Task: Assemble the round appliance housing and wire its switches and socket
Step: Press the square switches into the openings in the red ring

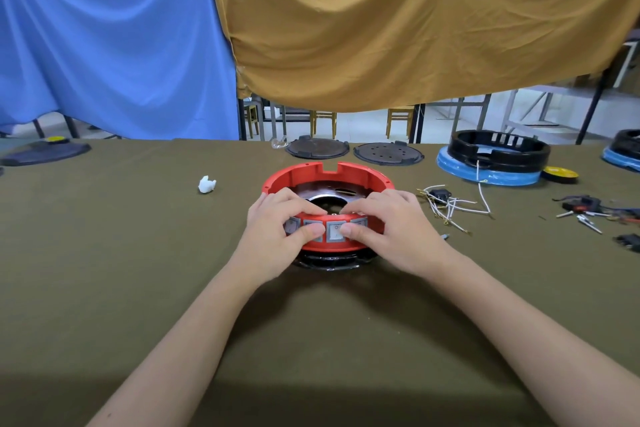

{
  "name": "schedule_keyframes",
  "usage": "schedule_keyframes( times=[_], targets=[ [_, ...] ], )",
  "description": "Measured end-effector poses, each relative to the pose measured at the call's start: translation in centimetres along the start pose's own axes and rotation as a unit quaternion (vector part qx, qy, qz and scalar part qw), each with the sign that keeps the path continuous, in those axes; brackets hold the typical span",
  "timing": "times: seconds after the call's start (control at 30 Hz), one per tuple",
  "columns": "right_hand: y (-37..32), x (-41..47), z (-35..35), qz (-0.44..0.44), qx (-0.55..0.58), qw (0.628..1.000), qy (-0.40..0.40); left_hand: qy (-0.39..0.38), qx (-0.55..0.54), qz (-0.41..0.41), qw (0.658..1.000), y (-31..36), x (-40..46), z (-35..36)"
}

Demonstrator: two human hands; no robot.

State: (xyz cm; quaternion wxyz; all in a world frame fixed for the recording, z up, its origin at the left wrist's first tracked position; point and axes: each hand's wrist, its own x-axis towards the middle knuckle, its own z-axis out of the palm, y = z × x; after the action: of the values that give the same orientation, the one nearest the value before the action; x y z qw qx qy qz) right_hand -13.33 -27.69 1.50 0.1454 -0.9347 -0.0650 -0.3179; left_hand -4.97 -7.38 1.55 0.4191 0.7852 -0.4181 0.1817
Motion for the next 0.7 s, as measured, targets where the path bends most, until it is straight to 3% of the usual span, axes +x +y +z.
schedule_keyframes(
  times=[0.43,0.7],
  targets=[
    [-0.1,0.6,-0.4,0.019,0.050,0.998,-0.027,-0.006,-0.044,-0.054,0.998,0.6,0.1,0.7],
    [-0.3,-0.1,-0.9,0.016,0.070,0.997,-0.021,0.005,-0.040,-0.033,0.999,0.4,-0.1,0.8]
  ],
)
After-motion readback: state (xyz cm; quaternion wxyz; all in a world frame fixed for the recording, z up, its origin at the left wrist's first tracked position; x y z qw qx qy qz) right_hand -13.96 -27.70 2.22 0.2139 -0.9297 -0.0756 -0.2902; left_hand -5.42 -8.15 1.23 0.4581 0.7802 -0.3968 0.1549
